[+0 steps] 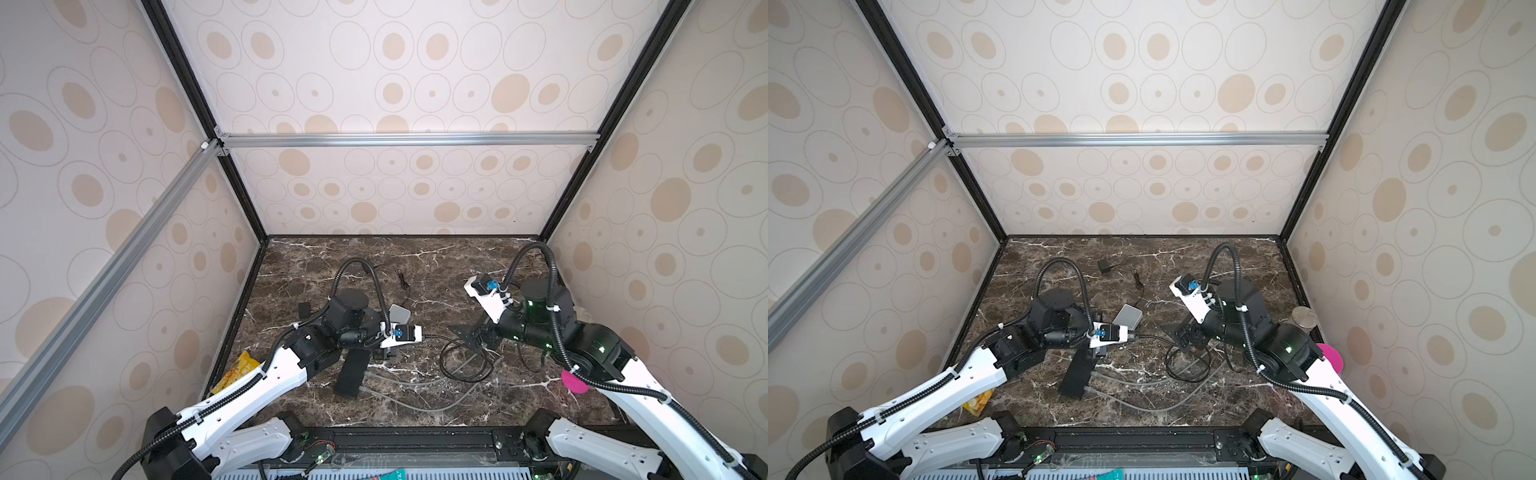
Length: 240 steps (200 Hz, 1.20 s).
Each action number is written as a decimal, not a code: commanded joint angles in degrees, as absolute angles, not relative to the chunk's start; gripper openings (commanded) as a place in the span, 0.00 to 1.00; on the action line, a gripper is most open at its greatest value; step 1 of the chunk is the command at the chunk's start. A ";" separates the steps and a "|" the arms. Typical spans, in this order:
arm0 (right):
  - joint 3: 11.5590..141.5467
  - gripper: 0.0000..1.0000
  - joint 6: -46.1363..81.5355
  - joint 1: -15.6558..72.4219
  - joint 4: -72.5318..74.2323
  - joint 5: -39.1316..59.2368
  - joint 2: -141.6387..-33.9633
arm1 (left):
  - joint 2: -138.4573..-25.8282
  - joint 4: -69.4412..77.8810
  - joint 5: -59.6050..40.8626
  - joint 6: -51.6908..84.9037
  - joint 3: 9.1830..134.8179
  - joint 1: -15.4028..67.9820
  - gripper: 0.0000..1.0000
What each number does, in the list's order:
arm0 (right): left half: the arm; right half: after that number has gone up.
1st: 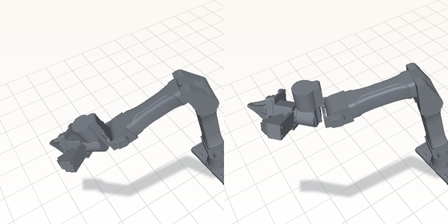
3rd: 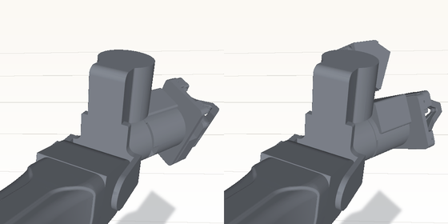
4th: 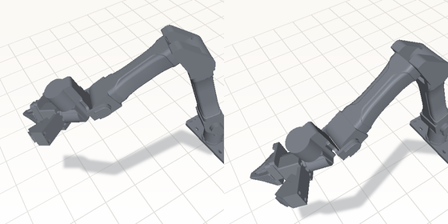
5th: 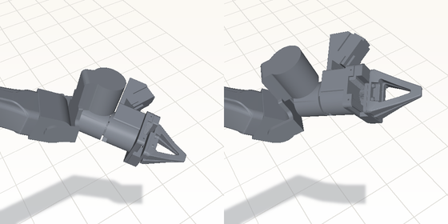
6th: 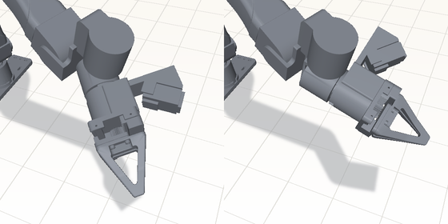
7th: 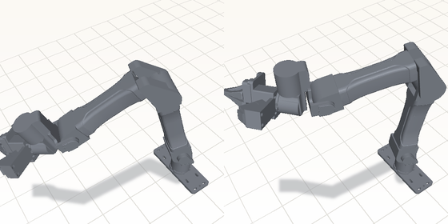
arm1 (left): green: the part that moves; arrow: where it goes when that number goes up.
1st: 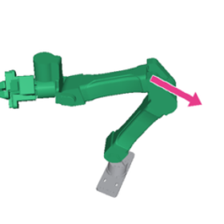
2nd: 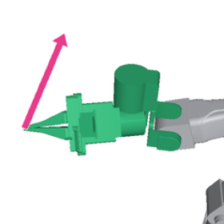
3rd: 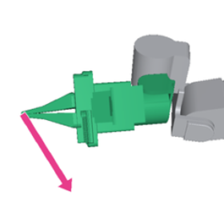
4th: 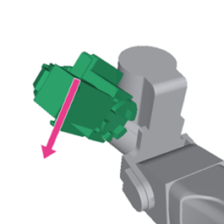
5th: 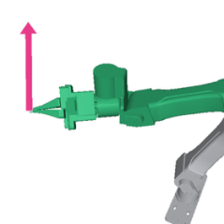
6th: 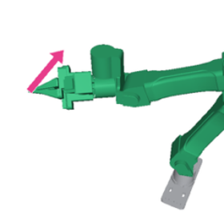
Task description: Insert the plug into the switch port
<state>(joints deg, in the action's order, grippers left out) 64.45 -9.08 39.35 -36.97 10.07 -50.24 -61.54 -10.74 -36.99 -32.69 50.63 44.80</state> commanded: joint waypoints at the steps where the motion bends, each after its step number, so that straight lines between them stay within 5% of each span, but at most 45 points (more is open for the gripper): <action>1: 61.38 0.91 -16.68 39.37 -33.34 20.12 -49.69 | -63.90 -12.92 -39.36 -17.33 54.04 45.26 0.00; 26: 59.04 0.79 -21.47 39.39 -32.63 30.06 -49.31 | -63.46 -12.92 -42.22 -15.48 52.93 45.28 0.00; 72: 63.17 0.56 -26.67 39.78 -41.33 30.68 -55.43 | -61.24 -14.04 -40.77 -16.21 51.66 45.31 0.00; 125: 60.11 0.56 -28.17 40.96 -35.26 33.16 -55.55 | -61.92 -15.99 -42.38 -17.73 51.66 45.26 0.00; 173: 63.63 0.35 -28.48 40.91 -39.45 35.64 -61.11 | -63.24 -17.23 -43.42 -18.59 52.82 45.35 0.00; 240: 63.63 0.32 -28.56 41.60 -40.43 34.57 -62.50 | -63.90 -17.05 -43.50 -18.81 53.11 45.33 0.00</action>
<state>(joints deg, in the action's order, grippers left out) 62.13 -27.35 40.77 -38.81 34.06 -62.15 -63.72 -16.36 -42.22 -17.54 50.92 44.80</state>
